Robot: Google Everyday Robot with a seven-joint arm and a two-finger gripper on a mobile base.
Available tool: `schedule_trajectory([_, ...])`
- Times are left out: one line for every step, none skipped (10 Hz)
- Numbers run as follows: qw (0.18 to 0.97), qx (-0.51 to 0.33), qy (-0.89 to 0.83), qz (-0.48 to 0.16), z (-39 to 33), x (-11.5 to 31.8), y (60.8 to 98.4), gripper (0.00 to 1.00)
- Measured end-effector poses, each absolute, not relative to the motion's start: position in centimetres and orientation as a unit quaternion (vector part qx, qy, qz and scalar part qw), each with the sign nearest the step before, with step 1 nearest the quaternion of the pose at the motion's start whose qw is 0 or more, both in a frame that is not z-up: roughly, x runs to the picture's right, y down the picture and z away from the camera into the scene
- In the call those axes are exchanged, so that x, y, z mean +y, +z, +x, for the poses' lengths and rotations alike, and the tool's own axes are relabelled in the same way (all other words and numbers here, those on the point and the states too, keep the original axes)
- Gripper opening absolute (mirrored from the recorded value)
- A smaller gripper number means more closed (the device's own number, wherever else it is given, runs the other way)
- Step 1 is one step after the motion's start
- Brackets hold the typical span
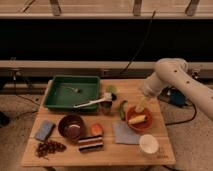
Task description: Place grapes in plastic cup
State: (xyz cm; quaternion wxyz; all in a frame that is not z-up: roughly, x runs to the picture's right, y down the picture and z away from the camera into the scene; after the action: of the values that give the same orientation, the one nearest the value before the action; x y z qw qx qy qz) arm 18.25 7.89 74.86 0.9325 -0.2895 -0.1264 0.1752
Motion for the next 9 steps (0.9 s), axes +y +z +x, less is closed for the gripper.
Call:
schedule_trajectory([0.931, -0.137, 0.184, -0.283, 18.1, 9.2, 73.8, 0.78])
schedule_trajectory([0.929, -0.153, 0.196, -0.275, 17.8, 11.0, 72.3, 0.78])
schedule_trajectory([0.925, -0.17, 0.209, -0.267, 17.3, 13.1, 70.5, 0.78])
schedule_trajectory([0.923, -0.183, 0.214, -0.262, 16.9, 14.3, 69.3, 0.78])
schedule_trajectory([0.92, -0.202, 0.218, -0.255, 16.0, 15.7, 67.5, 0.78])
schedule_trajectory([0.919, -0.213, 0.217, -0.251, 15.0, 16.5, 66.6, 0.78])
schedule_trajectory([0.919, -0.223, 0.212, -0.248, 13.7, 17.0, 65.7, 0.78])
schedule_trajectory([0.918, -0.234, 0.207, -0.245, 11.5, 17.4, 65.1, 0.78])
schedule_trajectory([0.919, -0.239, 0.201, -0.241, 9.7, 17.4, 64.8, 0.78])
